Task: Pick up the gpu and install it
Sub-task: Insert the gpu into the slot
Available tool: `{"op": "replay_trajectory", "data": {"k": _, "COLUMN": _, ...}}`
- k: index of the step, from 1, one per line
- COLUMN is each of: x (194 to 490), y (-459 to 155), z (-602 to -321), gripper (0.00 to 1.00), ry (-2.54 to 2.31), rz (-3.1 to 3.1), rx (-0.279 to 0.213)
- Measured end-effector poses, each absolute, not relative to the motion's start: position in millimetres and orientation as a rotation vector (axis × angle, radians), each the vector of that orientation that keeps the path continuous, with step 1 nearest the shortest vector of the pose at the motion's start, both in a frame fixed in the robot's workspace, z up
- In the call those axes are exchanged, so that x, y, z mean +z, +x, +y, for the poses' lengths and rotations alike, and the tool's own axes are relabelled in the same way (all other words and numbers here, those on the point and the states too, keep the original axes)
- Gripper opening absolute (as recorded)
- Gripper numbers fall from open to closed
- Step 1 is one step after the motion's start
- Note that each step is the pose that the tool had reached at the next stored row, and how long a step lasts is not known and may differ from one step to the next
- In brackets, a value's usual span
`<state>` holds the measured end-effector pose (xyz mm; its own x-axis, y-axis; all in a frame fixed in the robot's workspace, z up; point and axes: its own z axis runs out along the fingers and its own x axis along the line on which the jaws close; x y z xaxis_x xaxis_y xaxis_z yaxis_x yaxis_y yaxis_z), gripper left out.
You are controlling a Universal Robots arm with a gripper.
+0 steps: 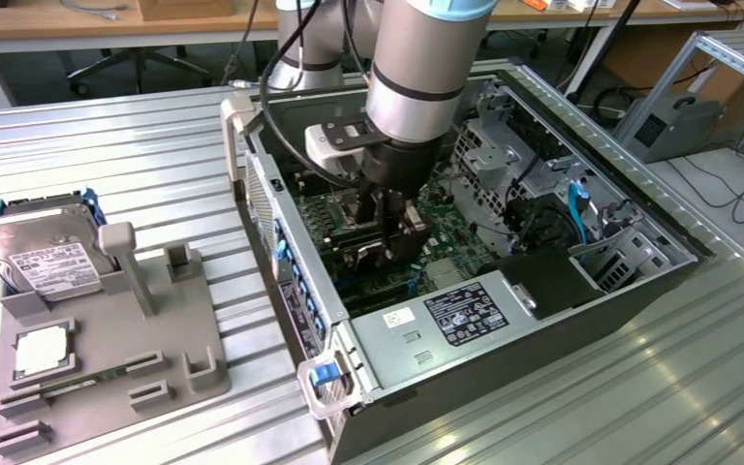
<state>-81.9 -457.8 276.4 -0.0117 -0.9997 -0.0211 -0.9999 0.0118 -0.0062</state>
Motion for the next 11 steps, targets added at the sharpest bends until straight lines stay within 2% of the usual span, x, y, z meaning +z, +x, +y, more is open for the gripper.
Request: {"op": "replay_trajectory", "data": {"k": 11, "x": 317, "y": -82, "z": -457, "gripper": 0.70, "ry": -2.195, "rz": 2.221, "rx": 0.016}}
